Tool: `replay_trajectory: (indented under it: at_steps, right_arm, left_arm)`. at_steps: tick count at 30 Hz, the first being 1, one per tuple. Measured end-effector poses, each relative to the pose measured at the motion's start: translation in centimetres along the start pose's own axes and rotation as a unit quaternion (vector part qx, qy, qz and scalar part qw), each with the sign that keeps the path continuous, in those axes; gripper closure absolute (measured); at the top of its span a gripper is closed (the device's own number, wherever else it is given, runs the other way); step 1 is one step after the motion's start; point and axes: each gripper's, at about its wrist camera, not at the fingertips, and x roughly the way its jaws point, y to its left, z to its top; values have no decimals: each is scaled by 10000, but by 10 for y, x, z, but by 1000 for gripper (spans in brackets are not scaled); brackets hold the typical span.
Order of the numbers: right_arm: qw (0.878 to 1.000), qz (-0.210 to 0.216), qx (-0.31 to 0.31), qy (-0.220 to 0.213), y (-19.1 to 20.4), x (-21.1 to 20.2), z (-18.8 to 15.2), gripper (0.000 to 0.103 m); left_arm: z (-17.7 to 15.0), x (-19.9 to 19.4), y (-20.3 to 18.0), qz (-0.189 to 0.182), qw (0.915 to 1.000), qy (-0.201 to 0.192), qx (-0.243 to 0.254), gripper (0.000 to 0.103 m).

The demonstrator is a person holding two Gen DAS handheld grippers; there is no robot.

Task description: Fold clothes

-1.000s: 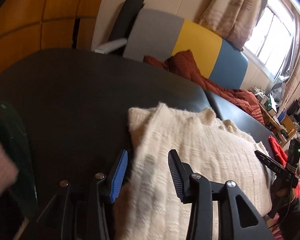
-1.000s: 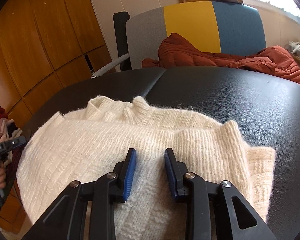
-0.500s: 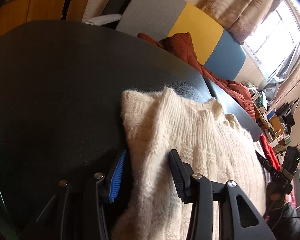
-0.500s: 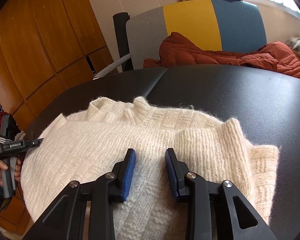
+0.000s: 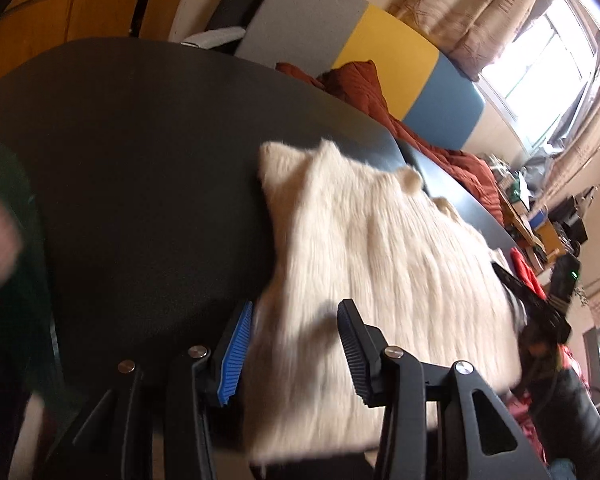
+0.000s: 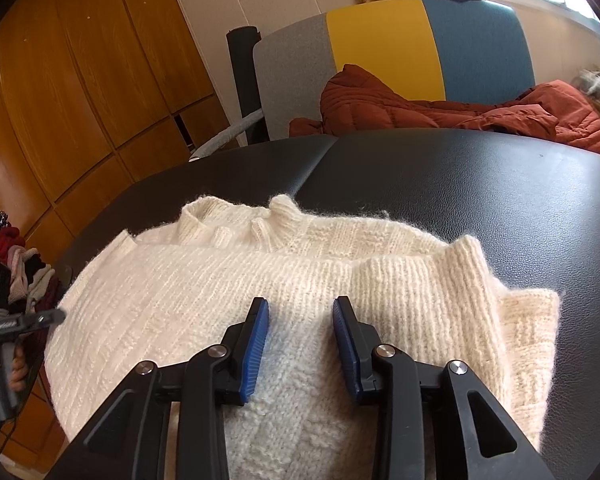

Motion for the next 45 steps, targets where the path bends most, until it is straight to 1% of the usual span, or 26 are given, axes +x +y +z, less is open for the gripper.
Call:
replay_trajectory:
  at_steps: [4, 6, 10, 13, 16, 17, 18, 21, 25, 29, 30, 33, 36, 37, 39, 41, 45]
  right_arm:
    - [10000, 38, 34, -20, 0, 0, 0, 65]
    - [10000, 79, 30, -24, 0, 0, 0, 63]
    - [9999, 160, -28, -20, 2, 0, 0, 54]
    - [9998, 194, -77, -13, 4, 0, 0, 50]
    - [9997, 197, -106, -8, 5, 0, 0, 49]
    - [9997, 194, -115, -10, 6, 0, 0, 48]
    - [9997, 193, -125, -10, 6, 0, 0, 47]
    - [9996, 215, -179, -1, 8, 0, -1, 43]
    - [9994, 238, -262, 17, 11, 1, -1, 34]
    - [9992, 224, -335, 36, 13, 3, 0, 32]
    - [9992, 218, -347, 40, 13, 3, 0, 31]
    - [9991, 208, -367, 47, 13, 4, 0, 30]
    - [9990, 212, -385, 51, 13, 4, 0, 29]
    - [9990, 217, -392, 54, 13, 4, 1, 28]
    - [9989, 217, -410, 61, 14, 5, 0, 27]
    - [9989, 219, -418, 63, 14, 5, 0, 26]
    - [9988, 243, -410, 58, 14, 5, 0, 26]
  left_arm:
    - [-12, -16, 0, -144, 9999, 79, -37, 61]
    - [-16, -17, -5, -97, 9999, 119, 32, 65]
    - [-22, -19, -12, 120, 9996, 208, 120, 65]
    - [-24, -17, -13, 55, 9996, 240, 152, 65]
    - [-24, -11, -16, 110, 9991, 298, 275, 77]
    - [-23, -12, -18, 149, 9989, 284, 351, 91]
    - [-22, -13, -19, 184, 9986, 273, 415, 96]
    - [-21, -18, -22, 286, 9976, 248, 572, 96]
    - [-30, -14, -19, 679, 9928, 490, 852, 98]
    - [-35, -10, -17, 783, 9909, 592, 919, 98]
    - [-34, -11, -17, 775, 9910, 589, 924, 98]
    - [-27, -15, -18, 654, 9946, 347, 734, 94]
    - [-19, -20, -20, 527, 9971, 95, 535, 93]
    - [-16, -26, -26, 520, 9966, -112, 626, 93]
    - [-15, -34, -42, 383, 9948, -356, 873, 93]
    - [-19, -30, -63, 136, 9928, -345, 1139, 93]
    - [-27, 0, -107, -278, 9875, -28, 1553, 93]
